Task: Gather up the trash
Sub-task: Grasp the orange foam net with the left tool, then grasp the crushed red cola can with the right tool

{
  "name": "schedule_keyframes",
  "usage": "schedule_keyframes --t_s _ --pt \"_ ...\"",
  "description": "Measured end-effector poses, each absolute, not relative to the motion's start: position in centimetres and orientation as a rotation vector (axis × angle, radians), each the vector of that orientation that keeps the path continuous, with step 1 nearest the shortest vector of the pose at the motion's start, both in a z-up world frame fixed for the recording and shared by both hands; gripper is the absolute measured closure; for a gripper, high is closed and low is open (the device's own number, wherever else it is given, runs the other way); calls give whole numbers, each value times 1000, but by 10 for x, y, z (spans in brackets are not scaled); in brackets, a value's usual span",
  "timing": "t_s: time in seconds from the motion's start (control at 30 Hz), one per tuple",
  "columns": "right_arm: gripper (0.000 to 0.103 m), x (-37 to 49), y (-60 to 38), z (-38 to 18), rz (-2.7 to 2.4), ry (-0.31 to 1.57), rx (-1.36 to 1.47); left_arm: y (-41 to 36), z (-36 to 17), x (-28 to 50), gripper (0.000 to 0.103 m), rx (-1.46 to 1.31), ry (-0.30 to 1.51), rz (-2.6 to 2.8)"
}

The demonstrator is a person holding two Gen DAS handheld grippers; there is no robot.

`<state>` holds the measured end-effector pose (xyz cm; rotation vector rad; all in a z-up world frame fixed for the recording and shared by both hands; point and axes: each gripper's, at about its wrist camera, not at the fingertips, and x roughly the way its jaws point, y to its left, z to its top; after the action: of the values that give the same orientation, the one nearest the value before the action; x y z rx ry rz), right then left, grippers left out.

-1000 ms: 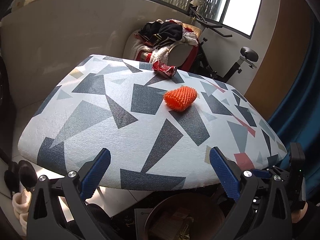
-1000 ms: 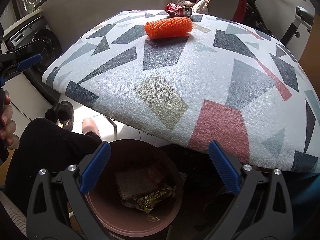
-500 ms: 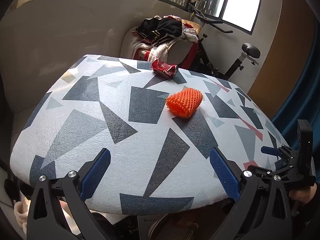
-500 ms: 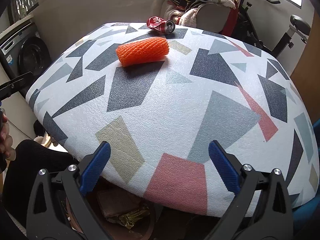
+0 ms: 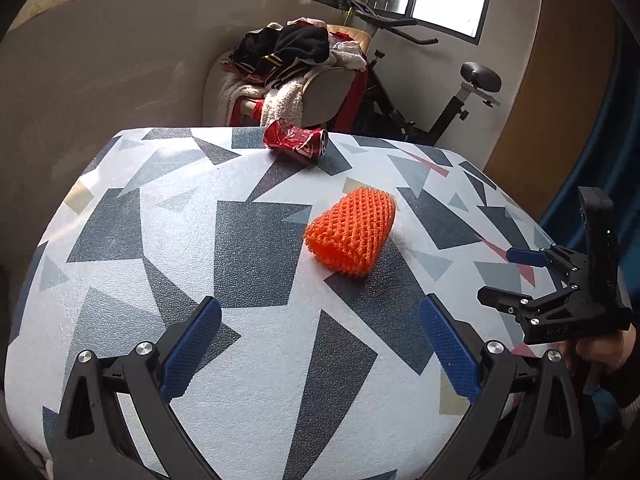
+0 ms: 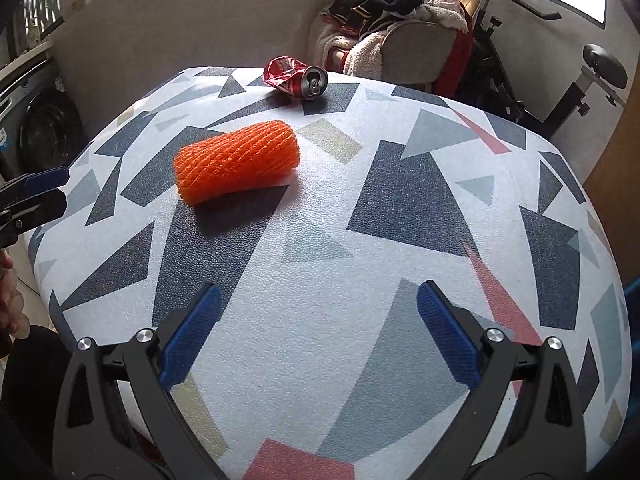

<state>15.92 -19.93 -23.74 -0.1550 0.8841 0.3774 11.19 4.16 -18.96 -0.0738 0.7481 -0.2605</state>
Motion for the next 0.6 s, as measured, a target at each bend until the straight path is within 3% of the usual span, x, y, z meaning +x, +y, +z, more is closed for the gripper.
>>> schedule_keyframes --t_s 0.4,0.43,0.5,0.53,0.57,0.6 --pt "6 198 -221 -243 359 893 -144 -34 -226 228 8 208 803 -382" --pt "6 201 -222 -243 361 895 -141 -35 -231 234 13 207 819 -386" --pt "6 210 -224 -241 369 898 -131 -36 -240 243 55 216 873 -382" --pt "6 215 -224 -240 373 899 -126 -32 -238 243 59 200 855 -375" --pt "6 221 -223 -238 375 896 -120 -25 -235 241 79 162 842 -385" --pt "6 228 -222 -236 379 891 -113 -19 -233 241 81 125 845 -383"
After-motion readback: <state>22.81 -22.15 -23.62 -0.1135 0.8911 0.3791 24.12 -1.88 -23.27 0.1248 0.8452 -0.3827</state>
